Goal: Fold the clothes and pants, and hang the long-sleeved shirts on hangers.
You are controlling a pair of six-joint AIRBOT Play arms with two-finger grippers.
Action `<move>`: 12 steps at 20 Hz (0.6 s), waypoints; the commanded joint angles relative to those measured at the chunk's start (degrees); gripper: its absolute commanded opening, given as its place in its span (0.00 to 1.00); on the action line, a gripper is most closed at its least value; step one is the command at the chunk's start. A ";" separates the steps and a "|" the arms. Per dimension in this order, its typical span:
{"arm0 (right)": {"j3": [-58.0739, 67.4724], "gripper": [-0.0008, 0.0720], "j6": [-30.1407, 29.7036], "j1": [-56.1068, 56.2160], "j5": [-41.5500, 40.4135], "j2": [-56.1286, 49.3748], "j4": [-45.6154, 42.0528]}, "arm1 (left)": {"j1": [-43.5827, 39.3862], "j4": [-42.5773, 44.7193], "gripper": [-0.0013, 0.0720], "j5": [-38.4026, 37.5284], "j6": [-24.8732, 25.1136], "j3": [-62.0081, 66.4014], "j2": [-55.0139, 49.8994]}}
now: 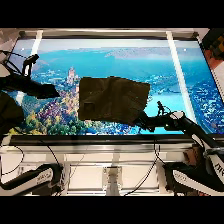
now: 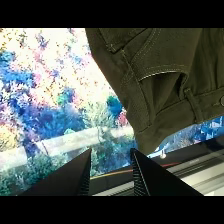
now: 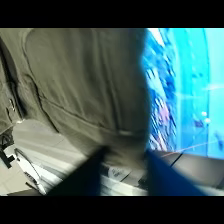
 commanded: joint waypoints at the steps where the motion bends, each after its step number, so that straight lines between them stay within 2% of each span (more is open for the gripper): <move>1: 3.04 0.06 0.04 1.25 -1.40 -1.31 -0.04 | 0.02 0.00 0.42 0.04 0.00 -0.02 0.04; 5: 8.81 0.05 7.58 -2.29 -0.66 -1.44 -10.88 | 0.00 -0.02 0.36 0.66 -0.13 -0.02 0.02; 7: 14.53 0.05 9.46 -5.75 -0.15 -2.29 -17.25 | 0.00 -0.07 0.10 1.20 -0.22 -0.02 0.02; 8: 17.66 0.05 9.88 -7.32 0.22 -3.52 -19.63 | 0.00 -0.44 0.06 1.99 -0.22 -0.02 0.02; 12: 31.12 0.06 10.12 -12.37 4.22 -13.27 -25.14 | -0.02 -6.64 0.05 5.09 -0.66 -0.20 -0.02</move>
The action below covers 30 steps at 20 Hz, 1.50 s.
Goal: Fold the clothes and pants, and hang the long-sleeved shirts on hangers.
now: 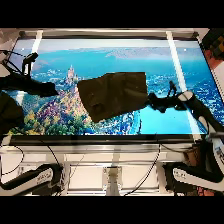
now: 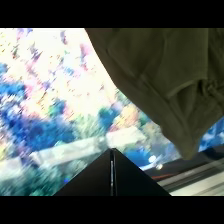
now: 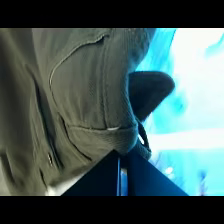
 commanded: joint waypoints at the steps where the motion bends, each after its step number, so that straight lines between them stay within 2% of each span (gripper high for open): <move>1: 11.58 0.06 1.11 -3.67 3.13 -8.07 -5.79 | -0.20 -6.21 0.05 2.69 -0.37 -0.07 -0.13; 6: 25.79 0.06 0.94 -3.78 2.89 -19.34 -5.99 | -5.11 -6.45 0.05 6.49 -1.68 -2.86 -1.66; 7: 27.74 0.15 0.92 -3.78 2.27 -20.39 -6.12 | -6.27 -6.45 0.05 9.68 -1.68 -5.22 -1.64; 8: 29.35 0.37 0.92 -3.80 1.11 -20.76 -6.62 | -7.02 -6.47 0.05 12.83 -1.70 -7.54 -1.64; 9: 30.84 0.53 0.92 -3.85 0.02 -20.68 -7.78 | -7.30 -6.49 0.05 16.28 -2.29 -10.01 -1.64; 10: 32.61 0.56 0.94 -3.91 0.15 -20.68 -8.96 | -7.26 -6.49 0.05 18.99 -3.89 -12.13 -1.66; 12: 36.57 0.56 0.94 -4.17 2.86 -20.63 -10.36 | -6.16 -6.47 0.09 20.79 -7.17 -14.82 -2.80; 13: 38.40 0.50 0.96 -4.20 5.40 -20.63 -10.25 | -5.75 -6.54 0.31 20.57 -7.28 -15.30 -3.87; 14: 40.41 0.16 0.87 -4.20 9.53 -20.61 -10.21 | -5.57 -6.73 0.59 20.48 -7.89 -15.45 -5.40; 15: 42.01 0.05 0.31 -4.13 12.66 -20.57 -9.97 | -5.60 -7.45 0.60 20.39 -8.33 -15.45 -7.02; 18: 42.69 0.05 -5.92 -4.09 16.50 -18.34 -3.30 | -5.60 -14.82 0.60 21.84 -8.09 -15.45 -13.03; 20: 41.99 0.05 -12.24 -4.07 17.40 -15.54 7.54 | -5.60 -20.50 0.60 27.41 -7.80 -15.45 -16.76; 22: 40.54 0.06 -17.70 -4.09 18.38 -12.13 17.77 | -5.62 -28.70 0.60 32.22 -3.45 -15.45 -19.91; 23: 40.50 0.06 -18.23 -4.04 20.13 -10.80 19.50 | -5.62 -33.24 0.61 32.83 0.02 -15.45 -21.29; 24: 40.50 0.06 -17.97 -3.78 21.81 -9.70 19.82 | -5.62 -37.59 0.68 33.11 3.34 -15.45 -22.62; 25: 40.50 0.09 -17.25 -3.45 23.63 -8.81 19.82 | -5.60 -40.63 0.68 33.38 4.48 -15.43 -23.71; 28: 40.52 0.41 -15.78 -2.60 27.41 -6.64 19.85 | -5.62 -43.60 0.68 36.20 4.81 -15.39 -25.77; 30: 40.76 0.44 -15.80 -2.27 27.12 -5.90 19.91 | -5.73 -43.78 0.68 38.25 4.79 -15.39 -25.92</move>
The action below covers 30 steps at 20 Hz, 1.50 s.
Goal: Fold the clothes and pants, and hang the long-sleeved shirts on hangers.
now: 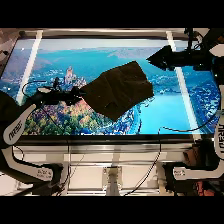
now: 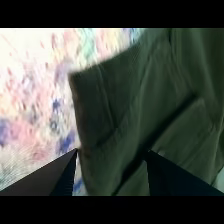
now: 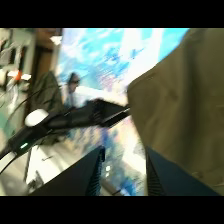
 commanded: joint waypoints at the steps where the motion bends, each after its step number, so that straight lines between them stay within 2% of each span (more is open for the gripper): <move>1: 0.13 0.44 -0.26 0.74 2.16 1.90 1.90 | -0.07 -4.39 0.68 4.37 1.68 0.00 -1.40; 6: 0.13 0.44 -0.26 2.05 2.27 2.01 2.08 | -0.42 -4.52 0.67 7.26 1.68 0.11 -1.66; 9: 0.13 0.44 -0.26 2.84 2.10 1.97 1.70 | -0.42 -4.50 0.48 7.28 1.70 0.13 -2.01; 14: 0.13 0.44 -0.26 4.07 2.10 1.95 1.53 | -0.79 -4.48 0.47 7.28 1.70 0.13 -2.12; 17: 0.11 0.43 0.31 4.17 2.08 1.95 1.22 | -0.79 -4.48 0.26 7.23 1.79 0.17 -2.12; 18: 0.13 0.43 1.03 4.17 2.05 1.95 0.44 | -0.79 -4.48 0.13 7.17 2.23 0.17 -2.10; 19: 0.11 0.43 1.29 4.17 2.10 1.95 -0.85 | -0.79 -4.50 0.05 6.91 3.98 0.20 -2.08; 20: 0.09 0.31 1.53 4.17 2.05 1.95 -2.58 | -0.79 -4.48 0.05 6.64 4.72 0.22 -2.01; 21: 0.07 0.05 1.68 4.17 1.90 1.92 -4.50 | -0.79 -4.48 0.05 6.36 4.72 0.22 -1.92; 23: -0.37 0.06 2.36 4.17 0.70 1.81 -8.26 | -1.01 -4.42 0.05 5.55 5.55 0.22 -1.53; 25: -4.13 0.05 2.16 4.20 -2.03 2.38 -6.47 | -2.27 -3.67 0.05 5.29 7.06 0.22 -0.72; 27: -13.38 0.05 0.44 4.92 -6.25 5.33 -2.82 | -4.13 -2.34 0.05 5.90 7.06 0.22 0.11; 30: -35.78 0.05 -1.20 7.10 -17.49 14.95 5.22 | -7.32 -1.64 0.05 7.74 7.08 0.22 0.83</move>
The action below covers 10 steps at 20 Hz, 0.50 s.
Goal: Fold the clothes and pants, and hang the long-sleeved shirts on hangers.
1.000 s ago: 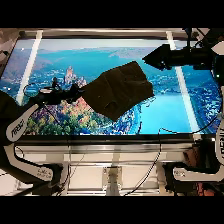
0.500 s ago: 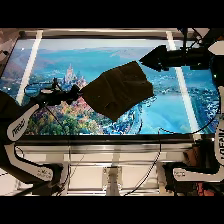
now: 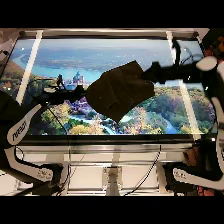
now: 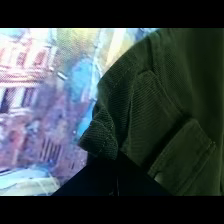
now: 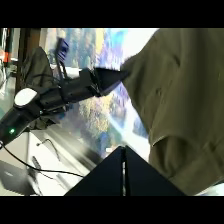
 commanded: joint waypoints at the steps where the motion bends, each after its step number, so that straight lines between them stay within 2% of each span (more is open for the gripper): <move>1: -24.09 0.05 -2.10 2.38 -14.16 10.49 11.23 | -3.34 1.22 0.05 2.03 0.44 0.04 0.94; 3: -39.10 0.05 -2.43 5.64 -23.54 18.75 21.64 | -4.70 1.44 0.05 2.47 0.44 0.04 1.22; 6: -54.86 0.06 -1.57 16.22 -39.54 29.16 37.59 | -5.46 1.84 0.05 2.40 0.44 0.04 1.42; 7: -57.55 0.06 -0.28 20.85 -43.69 30.95 42.77 | -5.46 1.84 0.05 2.38 0.44 0.04 1.55; 10: -57.92 0.09 1.20 35.12 -54.93 31.01 48.50 | -5.46 1.84 0.05 2.38 0.46 0.04 2.29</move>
